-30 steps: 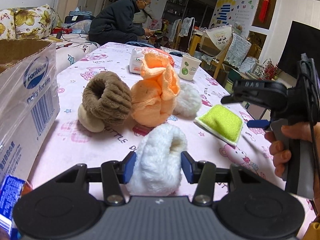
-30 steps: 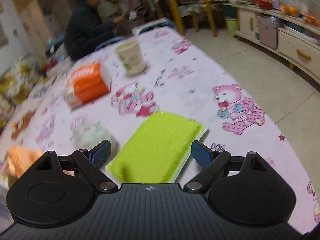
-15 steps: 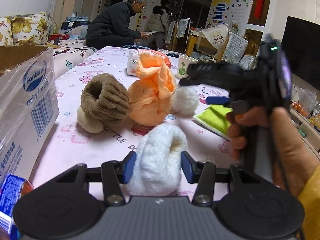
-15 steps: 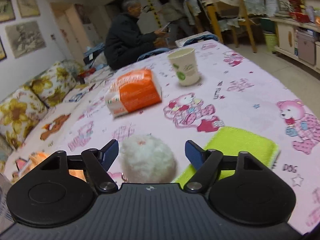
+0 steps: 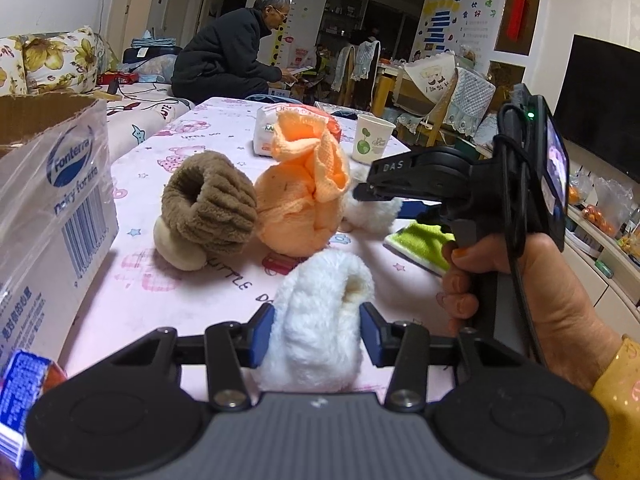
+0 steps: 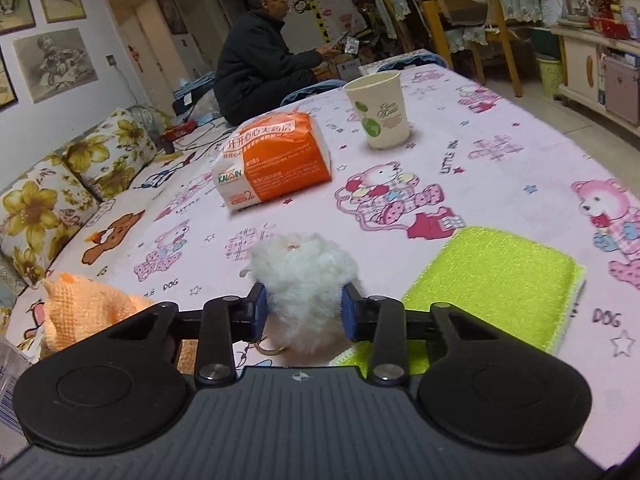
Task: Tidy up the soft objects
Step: 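Grasp the white fluffy pompom ball with the right gripper, then carry the white slipper and pompom ball over the cardboard box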
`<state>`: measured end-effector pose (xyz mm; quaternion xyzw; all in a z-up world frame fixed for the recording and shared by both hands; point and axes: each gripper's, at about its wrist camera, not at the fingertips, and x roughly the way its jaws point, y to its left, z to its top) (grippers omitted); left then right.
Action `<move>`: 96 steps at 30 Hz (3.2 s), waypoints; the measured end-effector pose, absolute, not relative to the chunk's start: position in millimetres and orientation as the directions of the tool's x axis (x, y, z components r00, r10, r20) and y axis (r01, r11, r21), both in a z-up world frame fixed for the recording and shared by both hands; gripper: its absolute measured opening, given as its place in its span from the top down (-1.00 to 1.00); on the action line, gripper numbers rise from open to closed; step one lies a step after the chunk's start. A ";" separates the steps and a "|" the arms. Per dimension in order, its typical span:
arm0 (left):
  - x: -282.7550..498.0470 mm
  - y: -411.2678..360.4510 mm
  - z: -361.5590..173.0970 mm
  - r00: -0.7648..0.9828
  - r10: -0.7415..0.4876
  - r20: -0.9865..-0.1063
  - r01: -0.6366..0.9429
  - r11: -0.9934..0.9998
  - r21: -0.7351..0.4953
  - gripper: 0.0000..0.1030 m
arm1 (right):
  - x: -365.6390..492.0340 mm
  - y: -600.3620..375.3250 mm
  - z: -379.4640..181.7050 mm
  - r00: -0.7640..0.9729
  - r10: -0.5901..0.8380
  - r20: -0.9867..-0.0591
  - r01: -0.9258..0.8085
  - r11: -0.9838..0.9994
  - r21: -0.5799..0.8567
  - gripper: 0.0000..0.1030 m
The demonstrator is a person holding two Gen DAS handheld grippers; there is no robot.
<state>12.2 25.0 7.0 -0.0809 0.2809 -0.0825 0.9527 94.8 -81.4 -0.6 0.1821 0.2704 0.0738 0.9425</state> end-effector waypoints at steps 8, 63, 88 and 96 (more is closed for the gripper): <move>4.5 26.5 11.5 0.840 -0.214 -0.499 0.125 0.971 -0.206 0.24 | 69.6 -93.0 33.5 0.871 0.201 -0.448 -0.014 0.922 0.387 0.16; -99.7 63.3 86.1 0.946 -0.191 -0.261 0.157 0.977 -0.145 0.41 | -56.4 -101.7 50.7 0.863 0.278 -0.422 -0.045 0.874 0.484 0.16; -134.8 184.7 101.5 0.941 0.185 -0.285 -0.251 0.944 -0.214 0.40 | 4.8 -7.4 69.9 0.767 0.558 -0.316 -0.352 0.778 0.520 0.16; -133.0 196.7 84.3 0.911 0.191 -0.366 -0.281 0.936 -0.211 0.38 | 31.4 18.0 68.5 0.746 0.581 -0.326 -0.397 0.781 0.483 0.15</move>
